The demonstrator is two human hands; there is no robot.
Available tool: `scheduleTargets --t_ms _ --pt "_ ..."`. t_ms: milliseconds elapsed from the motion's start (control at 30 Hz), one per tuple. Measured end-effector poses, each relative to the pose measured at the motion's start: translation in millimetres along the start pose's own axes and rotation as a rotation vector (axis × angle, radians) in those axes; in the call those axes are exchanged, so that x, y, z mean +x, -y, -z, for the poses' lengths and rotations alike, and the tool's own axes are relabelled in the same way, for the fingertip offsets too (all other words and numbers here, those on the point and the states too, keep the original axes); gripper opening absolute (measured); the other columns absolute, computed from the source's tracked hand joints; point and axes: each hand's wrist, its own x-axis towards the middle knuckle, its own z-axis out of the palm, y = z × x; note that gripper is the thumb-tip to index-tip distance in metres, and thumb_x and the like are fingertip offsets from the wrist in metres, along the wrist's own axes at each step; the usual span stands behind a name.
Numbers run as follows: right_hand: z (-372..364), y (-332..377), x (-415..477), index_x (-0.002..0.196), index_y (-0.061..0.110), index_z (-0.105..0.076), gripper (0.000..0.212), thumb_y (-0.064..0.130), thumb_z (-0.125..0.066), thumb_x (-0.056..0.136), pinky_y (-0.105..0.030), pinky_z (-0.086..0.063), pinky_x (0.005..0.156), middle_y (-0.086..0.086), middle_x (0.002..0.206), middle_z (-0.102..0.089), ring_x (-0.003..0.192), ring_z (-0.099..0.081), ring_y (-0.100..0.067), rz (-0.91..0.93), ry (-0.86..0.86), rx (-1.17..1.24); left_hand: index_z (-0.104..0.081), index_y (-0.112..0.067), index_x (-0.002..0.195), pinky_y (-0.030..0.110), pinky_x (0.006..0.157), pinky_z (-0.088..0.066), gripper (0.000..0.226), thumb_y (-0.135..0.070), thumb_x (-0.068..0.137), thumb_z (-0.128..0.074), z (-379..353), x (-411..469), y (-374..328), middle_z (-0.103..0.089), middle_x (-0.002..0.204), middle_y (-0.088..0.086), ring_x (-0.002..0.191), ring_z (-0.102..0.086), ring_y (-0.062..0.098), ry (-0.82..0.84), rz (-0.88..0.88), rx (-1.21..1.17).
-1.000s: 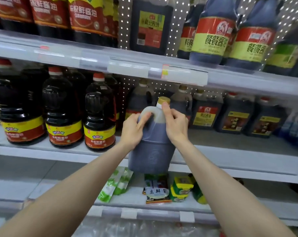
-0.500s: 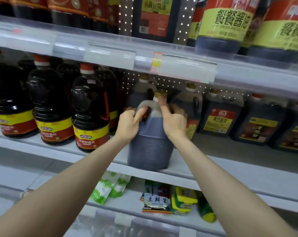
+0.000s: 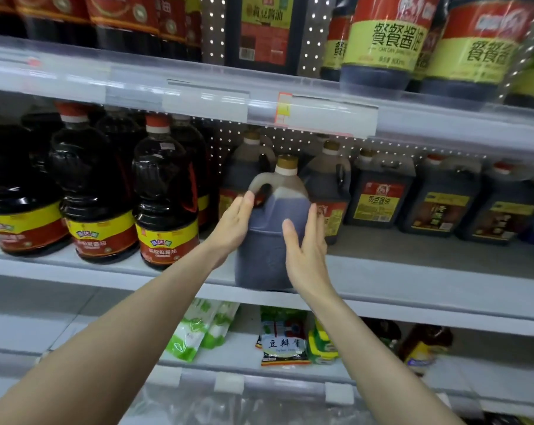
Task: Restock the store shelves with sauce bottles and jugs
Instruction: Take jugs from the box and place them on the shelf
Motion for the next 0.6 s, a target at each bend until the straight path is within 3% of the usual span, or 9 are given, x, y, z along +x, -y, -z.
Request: scheduleTargets --t_ms 67,133,200,267,333,400,467,600 --pt "-8.4 4.5 -13.0 0.151 0.039 0.005 0.067 0.055 -0.032 0.097 -0.043 -0.004 0.121 0.007 0.160 0.018 0.148 0.010 -0.016 -0.057 0.034 0.040 -0.041 -0.024 0.144 0.032 0.114 -0.027 0.057 -0.056 0.099 -0.026 5.1 -1.3 4.4 -0.044 0.145 -0.010 0.131 -0.039 0.004 0.069 0.053 -0.031" --pt "-16.3 14.0 -17.6 0.151 0.040 0.005 0.066 0.056 -0.031 0.098 -0.046 -0.005 0.120 0.008 0.158 0.025 0.148 0.012 -0.017 -0.132 0.053 0.111 -0.032 -0.028 0.149 0.040 0.118 -0.023 0.079 -0.075 0.085 -0.032 9.6 -3.0 8.1 -0.036 0.152 -0.010 0.139 -0.031 0.006 0.112 0.097 -0.064" --pt "-21.7 24.3 -17.8 0.151 0.039 0.005 0.065 0.054 -0.030 0.099 -0.044 -0.002 0.119 0.008 0.157 0.028 0.147 0.016 -0.019 -0.177 0.049 0.181 -0.029 -0.031 0.150 0.042 0.119 -0.023 0.087 -0.081 0.079 -0.034 12.1 -5.0 11.6 -0.033 0.153 -0.011 0.141 -0.029 0.006 0.134 0.111 -0.084" --pt "-25.4 27.5 -16.0 0.151 0.038 0.006 0.065 0.052 -0.030 0.099 -0.041 0.000 0.118 0.007 0.157 0.028 0.147 0.018 -0.020 -0.190 0.017 0.190 -0.030 -0.033 0.149 0.042 0.119 -0.022 0.080 -0.078 0.083 -0.033 12.8 -6.7 12.1 -0.034 0.153 -0.012 0.140 -0.029 0.006 0.150 0.108 -0.075" --pt "-27.7 24.5 -11.0 0.151 0.040 0.006 0.066 0.053 -0.032 0.099 -0.045 -0.001 0.118 0.008 0.157 0.027 0.147 0.017 -0.020 -0.195 -0.006 0.194 -0.042 -0.035 0.143 0.042 0.117 -0.026 0.070 -0.074 0.085 -0.037 14.0 -9.5 11.4 -0.043 0.147 -0.012 0.136 -0.037 0.006 0.144 0.110 -0.063" --pt "-28.2 18.9 -3.4 0.150 0.044 0.004 0.068 0.057 -0.035 0.096 -0.054 -0.007 0.119 0.011 0.157 0.025 0.148 0.013 -0.020 -0.193 -0.014 0.242 -0.060 -0.034 0.120 0.042 0.112 -0.034 0.039 -0.056 0.096 -0.038 13.8 -15.6 9.9 -0.059 0.129 -0.009 0.123 -0.050 0.008 0.117 0.091 -0.056" --pt "-26.0 15.8 5.0 0.150 0.044 0.002 0.069 0.059 -0.038 0.095 -0.055 -0.012 0.118 0.013 0.158 0.021 0.149 0.007 -0.018 -0.204 -0.002 0.313 -0.062 -0.029 0.107 0.041 0.107 -0.039 0.027 -0.040 0.102 -0.038 12.9 -24.7 7.0 -0.064 0.115 -0.005 0.110 -0.055 0.010 0.074 0.055 -0.003" --pt "-19.8 20.1 16.6 0.153 0.034 -0.001 0.073 0.056 -0.040 0.095 -0.045 -0.011 0.120 0.008 0.161 0.006 0.149 -0.001 -0.016 -0.202 0.049 0.352 -0.057 -0.015 0.131 0.040 0.103 -0.040 0.036 -0.029 0.101 -0.045 4.3 -41.6 12.3 -0.063 0.114 0.011 0.115 -0.054 0.024 0.008 -0.068 0.149"
